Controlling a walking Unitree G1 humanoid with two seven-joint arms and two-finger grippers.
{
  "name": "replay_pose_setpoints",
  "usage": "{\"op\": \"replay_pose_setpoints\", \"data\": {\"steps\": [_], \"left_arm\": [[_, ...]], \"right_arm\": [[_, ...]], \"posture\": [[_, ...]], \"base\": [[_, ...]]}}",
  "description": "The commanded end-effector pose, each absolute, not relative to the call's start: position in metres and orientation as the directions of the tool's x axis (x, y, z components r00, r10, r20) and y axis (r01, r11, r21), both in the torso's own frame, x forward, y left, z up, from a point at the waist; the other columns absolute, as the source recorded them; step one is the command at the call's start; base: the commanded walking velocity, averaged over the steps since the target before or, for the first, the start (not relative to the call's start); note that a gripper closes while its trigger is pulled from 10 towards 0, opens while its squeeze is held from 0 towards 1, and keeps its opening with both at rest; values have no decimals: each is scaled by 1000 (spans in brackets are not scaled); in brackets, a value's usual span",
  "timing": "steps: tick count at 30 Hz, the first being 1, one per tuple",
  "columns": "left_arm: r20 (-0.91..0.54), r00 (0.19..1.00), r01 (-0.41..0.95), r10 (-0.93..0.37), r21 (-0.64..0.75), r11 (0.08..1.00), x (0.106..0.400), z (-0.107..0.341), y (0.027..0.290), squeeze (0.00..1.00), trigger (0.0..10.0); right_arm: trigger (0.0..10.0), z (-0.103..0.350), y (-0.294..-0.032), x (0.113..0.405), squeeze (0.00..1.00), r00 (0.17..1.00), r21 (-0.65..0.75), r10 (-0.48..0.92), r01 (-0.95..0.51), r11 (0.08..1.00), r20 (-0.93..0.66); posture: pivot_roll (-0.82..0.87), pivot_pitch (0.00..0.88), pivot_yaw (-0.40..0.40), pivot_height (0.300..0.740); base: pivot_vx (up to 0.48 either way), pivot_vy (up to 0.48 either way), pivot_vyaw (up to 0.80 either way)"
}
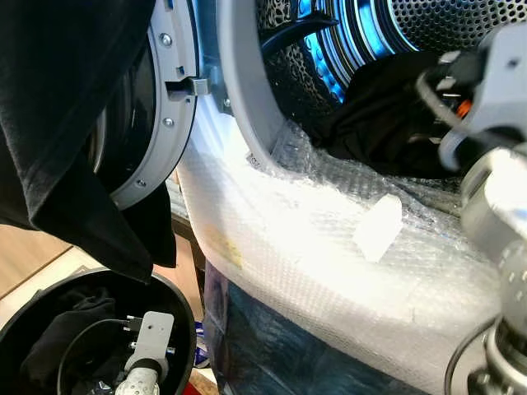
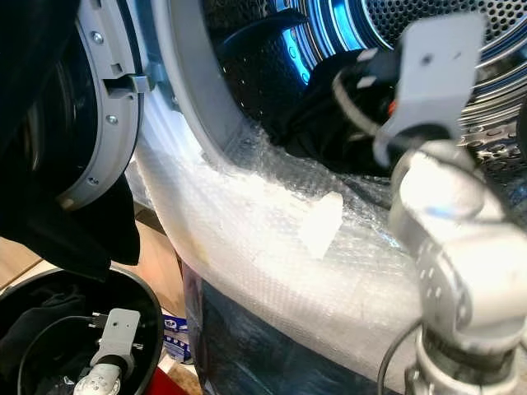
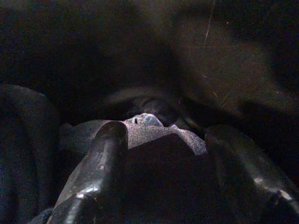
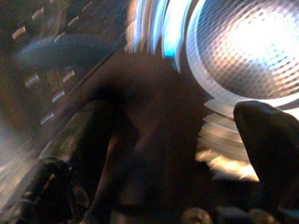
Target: Clothes washing
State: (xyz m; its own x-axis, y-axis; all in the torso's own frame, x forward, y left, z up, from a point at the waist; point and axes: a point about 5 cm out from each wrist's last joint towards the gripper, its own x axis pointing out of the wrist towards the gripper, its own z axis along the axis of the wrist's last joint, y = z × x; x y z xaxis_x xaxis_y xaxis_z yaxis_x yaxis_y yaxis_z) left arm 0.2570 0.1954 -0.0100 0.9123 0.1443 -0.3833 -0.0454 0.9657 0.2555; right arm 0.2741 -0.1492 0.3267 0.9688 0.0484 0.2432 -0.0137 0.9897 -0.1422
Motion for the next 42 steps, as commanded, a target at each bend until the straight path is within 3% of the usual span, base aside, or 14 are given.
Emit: {"op": "replay_pose_setpoints", "data": {"steps": [1, 5, 12, 18, 20, 23, 28, 31, 35, 37, 39, 42], "left_arm": [[-407, 903, -31, 139, 262, 965, 248, -18, 194, 0, 10000], [-406, 900, -50, 158, 265, 963, 243, -20, 198, 0, 10000], [-395, 900, -77, 185, 273, 959, 241, -20, 205, 0, 10000], [-389, 902, -77, 185, 277, 958, 243, -18, 206, 0, 10000], [-387, 904, -73, 181, 277, 958, 243, -18, 205, 0, 10000], [-377, 908, -77, 182, 275, 958, 245, -17, 203, 0, 10000], [-348, 917, -101, 196, 272, 957, 246, -13, 205, 0, 10000], [-309, 926, -132, 214, 265, 955, 246, -9, 209, 0, 10000], [-269, 934, -163, 233, 259, 952, 245, -5, 212, 0, 10000], [-214, 939, -215, 271, 252, 944, 247, 2, 216, 0, 10000], [-198, 940, -226, 279, 254, 941, 249, 4, 217, 0, 10000], [-191, 941, -228, 280, 255, 940, 250, 6, 217, 0, 10000]], "right_arm": [[10000, 326, -146, 261, 0, 950, -111, 131, -103, 989, 284], [10000, 315, -144, 242, 0, 904, -84, 314, -303, 949, 289], [10000, 311, -145, 230, 0, 841, 1, 454, -475, 880, 294], [10000, 310, -151, 222, 0, 802, -21, 531, -547, 837, 275], [10000, 300, -153, 212, 0, 755, -2, 605, -625, 781, 252], [10000, 282, -158, 189, 0, 621, 103, 743, -780, 617, 248], [10000, 278, -155, 183, 0, 564, 138, 791, -826, 547, 238], [10000, 272, -146, 170, 0, 429, 159, 879, -901, 403, 209], [10000, 260, -141, 154, 0, 308, 177, 943, -942, 284, 126], [10000, 263, -134, 142, 0, 146, 191, 980, -974, 119, 134], [10000, 264, -133, 139, 0, 61, 205, 989, -978, 34, 131], [10000, 258, -134, 139, 0, 24, 222, 996, -975, 4, 87]], "posture": [[-216, 78, -74, 740], [-204, 67, -80, 740], [-198, 54, -79, 740], [-203, 49, -78, 740], [-210, 50, -79, 740], [-212, 53, -81, 740], [-204, 55, -83, 740], [-193, 61, -86, 740], [-177, 60, -92, 740], [-177, 63, -88, 740], [-186, 63, -83, 740], [-179, 62, -84, 740]], "base": [[0, 0, 0], [0, 0, 0], [0, 0, 0], [0, 0, 0], [0, 0, 0], [0, 0, 0], [0, 0, 0], [0, 0, 0], [0, 0, 0], [0, 0, 0], [0, 0, 0], [0, 0, 0]]}}
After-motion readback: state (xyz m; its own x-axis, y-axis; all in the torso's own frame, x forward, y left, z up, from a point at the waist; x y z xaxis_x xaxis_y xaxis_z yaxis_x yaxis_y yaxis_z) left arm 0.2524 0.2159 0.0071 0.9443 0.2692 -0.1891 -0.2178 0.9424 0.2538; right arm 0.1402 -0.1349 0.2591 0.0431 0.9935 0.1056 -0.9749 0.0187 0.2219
